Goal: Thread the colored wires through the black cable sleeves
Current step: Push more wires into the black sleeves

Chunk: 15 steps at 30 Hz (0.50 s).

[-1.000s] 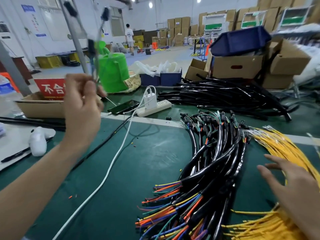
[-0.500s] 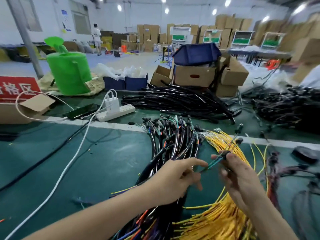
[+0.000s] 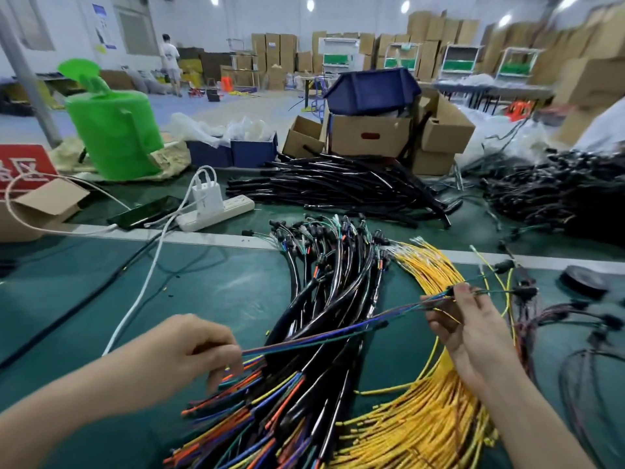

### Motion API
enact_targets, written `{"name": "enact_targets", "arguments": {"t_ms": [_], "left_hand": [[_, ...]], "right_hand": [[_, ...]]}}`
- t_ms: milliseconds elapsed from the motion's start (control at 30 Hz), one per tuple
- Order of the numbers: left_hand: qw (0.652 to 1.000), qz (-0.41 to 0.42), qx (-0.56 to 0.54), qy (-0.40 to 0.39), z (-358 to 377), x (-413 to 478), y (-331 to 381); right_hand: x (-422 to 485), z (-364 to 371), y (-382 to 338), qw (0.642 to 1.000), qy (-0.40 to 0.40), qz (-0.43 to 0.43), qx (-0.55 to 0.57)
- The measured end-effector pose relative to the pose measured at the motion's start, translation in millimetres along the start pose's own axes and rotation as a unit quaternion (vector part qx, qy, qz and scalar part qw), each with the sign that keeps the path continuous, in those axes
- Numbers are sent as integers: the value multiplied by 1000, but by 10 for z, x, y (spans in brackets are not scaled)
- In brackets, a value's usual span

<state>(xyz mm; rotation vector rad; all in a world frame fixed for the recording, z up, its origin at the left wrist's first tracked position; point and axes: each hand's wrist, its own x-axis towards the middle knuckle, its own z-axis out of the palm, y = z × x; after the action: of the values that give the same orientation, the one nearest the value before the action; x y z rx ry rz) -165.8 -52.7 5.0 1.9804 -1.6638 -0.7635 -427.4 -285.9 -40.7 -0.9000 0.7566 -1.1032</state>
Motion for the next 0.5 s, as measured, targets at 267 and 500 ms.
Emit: {"name": "enact_targets", "arguments": {"t_ms": [267,500], "left_hand": [[995,-15,-75,-64,-125,-426,-422],[983,18,-181,2,74,-262,-257]], "right_hand": [[37,147,-333,991,14,-23,-130],[381,979,-1078,981,-145,-83,-98]]}}
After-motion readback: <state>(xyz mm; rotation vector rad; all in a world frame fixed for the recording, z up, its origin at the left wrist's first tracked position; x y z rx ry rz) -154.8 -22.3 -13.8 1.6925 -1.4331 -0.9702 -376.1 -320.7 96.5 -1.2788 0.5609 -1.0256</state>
